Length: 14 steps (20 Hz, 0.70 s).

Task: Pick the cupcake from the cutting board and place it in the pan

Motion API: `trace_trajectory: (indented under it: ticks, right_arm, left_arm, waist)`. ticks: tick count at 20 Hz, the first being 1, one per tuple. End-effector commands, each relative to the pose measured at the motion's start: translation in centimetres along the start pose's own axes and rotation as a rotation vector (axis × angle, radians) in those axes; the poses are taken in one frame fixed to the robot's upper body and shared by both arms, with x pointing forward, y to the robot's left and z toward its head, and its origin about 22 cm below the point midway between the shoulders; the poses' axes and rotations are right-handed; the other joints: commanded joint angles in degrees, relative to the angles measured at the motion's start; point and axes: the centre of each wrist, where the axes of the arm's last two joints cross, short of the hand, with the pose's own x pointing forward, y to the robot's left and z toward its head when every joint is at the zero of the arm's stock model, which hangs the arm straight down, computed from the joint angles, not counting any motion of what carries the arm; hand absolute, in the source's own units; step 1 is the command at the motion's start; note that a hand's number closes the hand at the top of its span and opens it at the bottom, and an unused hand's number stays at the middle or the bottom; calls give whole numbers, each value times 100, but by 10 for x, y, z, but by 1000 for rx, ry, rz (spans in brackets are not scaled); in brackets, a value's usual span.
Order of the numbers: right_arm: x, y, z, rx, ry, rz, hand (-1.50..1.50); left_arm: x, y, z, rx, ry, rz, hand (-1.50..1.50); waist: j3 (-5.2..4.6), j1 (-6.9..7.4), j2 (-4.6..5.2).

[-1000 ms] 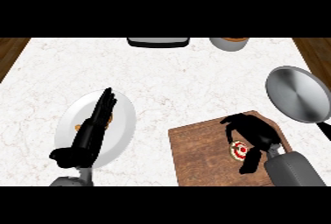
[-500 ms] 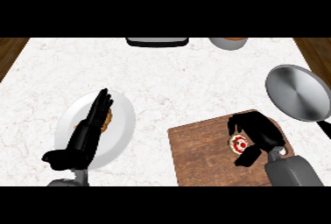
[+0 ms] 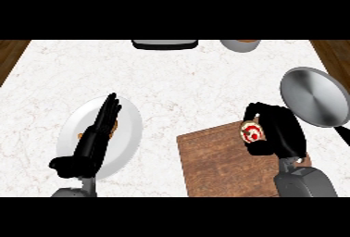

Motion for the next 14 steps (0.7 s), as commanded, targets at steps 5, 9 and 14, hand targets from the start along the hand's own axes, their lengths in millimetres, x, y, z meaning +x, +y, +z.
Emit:
trace_trajectory:
  ticks: [5, 9, 14]
  right_arm:
    - [7, -43, 22, -298, 86, -150, 150]
    - [-6, -62, 13, -327, 173, -253, 150]
    - [-60, -66, -14, -381, 233, -355, 150]
  left_arm:
    - [14, -1, 2, 25, -6, 4, 0]
    - [-15, -6, -5, 2, -2, -4, 0]
    - [0, 17, -1, -3, 9, 17, 0]
  waist:
    - [9, 41, 9]
    - [5, 32, 29]
    - [8, 83, 37]
